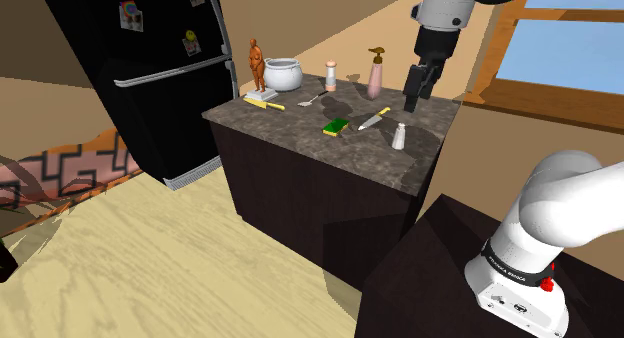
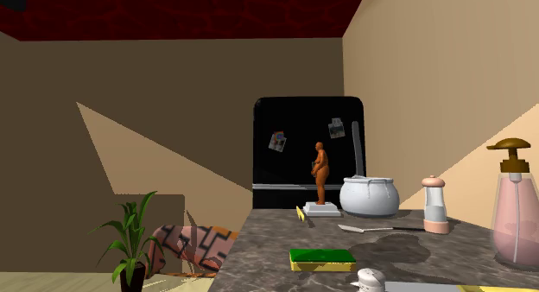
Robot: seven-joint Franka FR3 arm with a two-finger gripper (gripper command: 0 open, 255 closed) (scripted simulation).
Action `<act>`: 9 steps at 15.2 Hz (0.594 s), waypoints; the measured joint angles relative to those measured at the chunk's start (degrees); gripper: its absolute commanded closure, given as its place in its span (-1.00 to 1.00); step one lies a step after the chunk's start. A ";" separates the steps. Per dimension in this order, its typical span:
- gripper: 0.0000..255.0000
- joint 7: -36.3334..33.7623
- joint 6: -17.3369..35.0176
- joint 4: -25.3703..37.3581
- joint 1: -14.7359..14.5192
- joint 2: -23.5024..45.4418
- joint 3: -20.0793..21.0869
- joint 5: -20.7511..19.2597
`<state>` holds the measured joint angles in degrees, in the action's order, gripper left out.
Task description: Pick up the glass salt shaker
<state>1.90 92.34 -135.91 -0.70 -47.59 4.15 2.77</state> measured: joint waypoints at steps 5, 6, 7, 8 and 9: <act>-1.00 1.67 5.39 -3.12 1.58 1.68 -2.24 -1.71; -1.00 2.15 7.00 -4.20 2.08 1.97 -2.93 -2.21; -1.00 2.61 8.11 -4.39 2.59 2.63 -3.63 -2.72; -1.00 3.12 10.33 -5.37 3.12 3.75 -4.38 -3.24; -1.00 3.44 12.25 -5.55 3.58 5.18 -4.97 -3.64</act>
<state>5.34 104.59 -141.45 2.88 -42.41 -0.82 -0.87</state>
